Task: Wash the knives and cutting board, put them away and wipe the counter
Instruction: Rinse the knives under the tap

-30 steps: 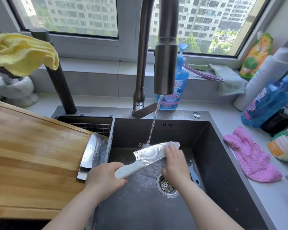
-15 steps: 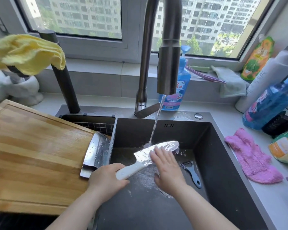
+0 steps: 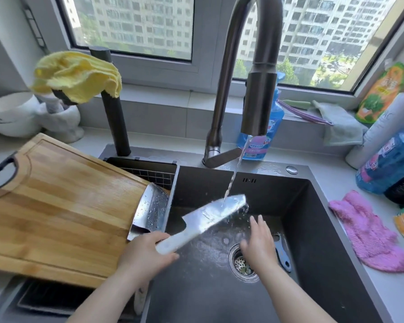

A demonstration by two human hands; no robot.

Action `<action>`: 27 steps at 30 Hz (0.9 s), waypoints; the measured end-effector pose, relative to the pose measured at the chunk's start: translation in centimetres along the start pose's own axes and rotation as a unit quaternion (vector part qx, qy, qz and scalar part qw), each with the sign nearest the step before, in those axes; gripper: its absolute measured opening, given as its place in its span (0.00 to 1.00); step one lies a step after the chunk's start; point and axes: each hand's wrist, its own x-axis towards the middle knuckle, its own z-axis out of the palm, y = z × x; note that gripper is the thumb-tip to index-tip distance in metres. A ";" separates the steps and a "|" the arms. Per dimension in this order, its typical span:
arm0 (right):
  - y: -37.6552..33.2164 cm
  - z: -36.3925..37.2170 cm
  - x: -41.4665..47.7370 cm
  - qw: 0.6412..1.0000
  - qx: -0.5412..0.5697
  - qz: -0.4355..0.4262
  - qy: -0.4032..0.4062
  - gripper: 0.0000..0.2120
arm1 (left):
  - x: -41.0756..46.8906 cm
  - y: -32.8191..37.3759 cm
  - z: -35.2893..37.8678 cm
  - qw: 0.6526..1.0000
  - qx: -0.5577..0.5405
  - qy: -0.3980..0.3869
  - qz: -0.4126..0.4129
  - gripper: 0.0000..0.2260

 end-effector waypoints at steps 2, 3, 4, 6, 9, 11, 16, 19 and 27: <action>-1.2 0.3 0.0 0.999 0.031 -0.001 -0.017 0.30 | -0.6 -0.4 -1.0 0.998 -0.047 0.033 -0.015 0.11; -2.1 0.3 -0.2 0.998 0.044 -0.006 -0.033 0.29 | -1.0 -0.7 -1.5 0.996 -0.065 0.048 -0.021 0.11; -3.0 0.5 -0.3 0.997 0.059 -0.015 -0.046 0.28 | -1.3 -1.0 -2.1 0.995 -0.077 0.064 -0.027 0.12; -5.0 0.9 -0.7 0.991 0.097 -0.040 -0.078 0.27 | -1.9 -1.8 -3.0 0.991 -0.080 0.095 -0.046 0.13; -8.7 1.3 -2.2 0.968 0.187 -0.079 -0.150 0.28 | -2.6 -3.1 -3.5 0.982 -0.073 0.138 -0.102 0.10; -10.9 1.8 -3.5 0.941 0.243 -0.109 -0.208 0.30 | -3.1 -3.9 -3.4 0.977 -0.076 0.153 -0.131 0.09; -13.0 3.9 -5.4 0.928 0.223 -0.150 -0.257 0.34 | -3.3 -5.4 -3.3 0.976 -0.028 0.140 -0.167 0.14; -13.0 4.3 -5.6 0.934 0.205 -0.155 -0.249 0.35 | -3.0 -5.6 -3.0 0.979 -0.008 0.116 -0.168 0.16; -12.4 4.0 -5.4 0.920 0.210 -0.159 -0.291 0.36 | -2.0 -4.9 -1.2 0.985 -0.004 0.068 -0.156 0.16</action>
